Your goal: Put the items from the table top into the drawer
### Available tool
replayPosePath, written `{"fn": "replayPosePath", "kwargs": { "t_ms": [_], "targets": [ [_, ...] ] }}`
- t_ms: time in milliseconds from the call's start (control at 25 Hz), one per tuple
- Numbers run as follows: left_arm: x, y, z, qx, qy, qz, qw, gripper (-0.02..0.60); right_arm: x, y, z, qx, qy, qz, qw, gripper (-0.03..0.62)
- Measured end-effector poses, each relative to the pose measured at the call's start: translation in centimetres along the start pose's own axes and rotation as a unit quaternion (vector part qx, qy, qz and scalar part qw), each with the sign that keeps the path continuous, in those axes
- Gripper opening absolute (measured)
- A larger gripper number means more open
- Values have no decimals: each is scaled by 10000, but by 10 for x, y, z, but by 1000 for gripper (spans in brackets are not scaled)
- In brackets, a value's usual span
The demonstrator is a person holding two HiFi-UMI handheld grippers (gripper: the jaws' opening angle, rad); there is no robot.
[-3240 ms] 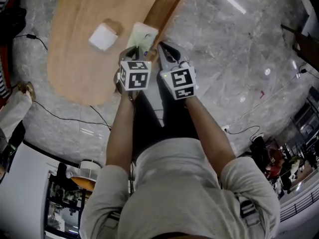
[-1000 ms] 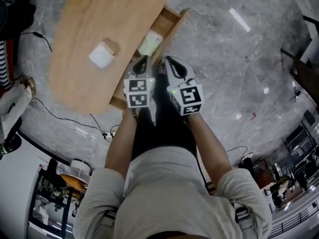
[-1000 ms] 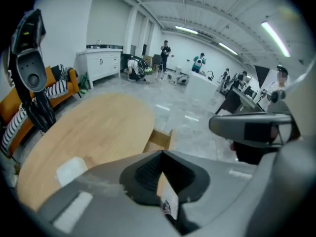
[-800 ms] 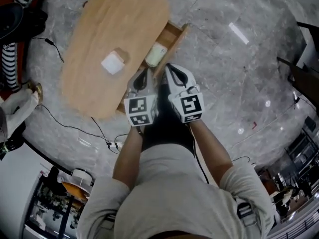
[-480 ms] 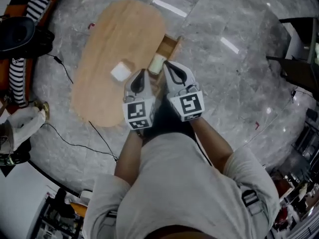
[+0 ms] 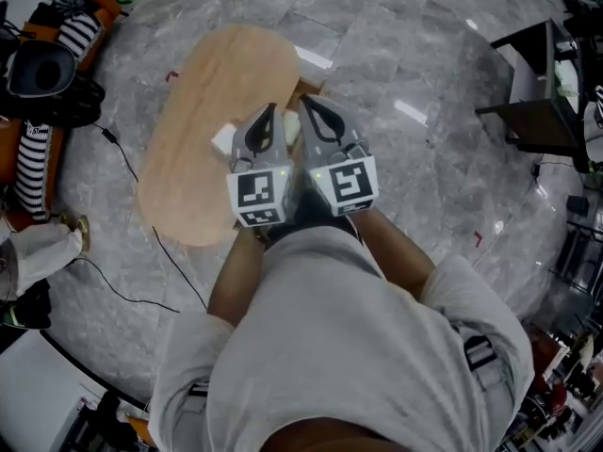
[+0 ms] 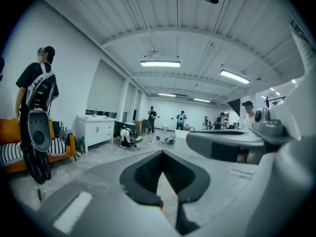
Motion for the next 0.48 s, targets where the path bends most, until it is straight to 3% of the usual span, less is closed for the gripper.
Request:
{"fn": "replayPosePath", "kwargs": {
  "t_ms": [320,480],
  "targets": [
    [-10,34,-17,147,-156,-193,9996,20,-18,32,16,136,177,-248,9994,6],
    [-14,54,-20,208,-150,-269,9993,20,-21,41,33,112,251,-133,9995,6]
  ]
}}
Point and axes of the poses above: the fingertips, and each gripper's own axes: y backward along the fingers, z to its left, x out of its underside, the point moved 1 cm from there along y, backward along the fingers, and after that the axes turned 2 degrees about -z, right-handed, at the moved point
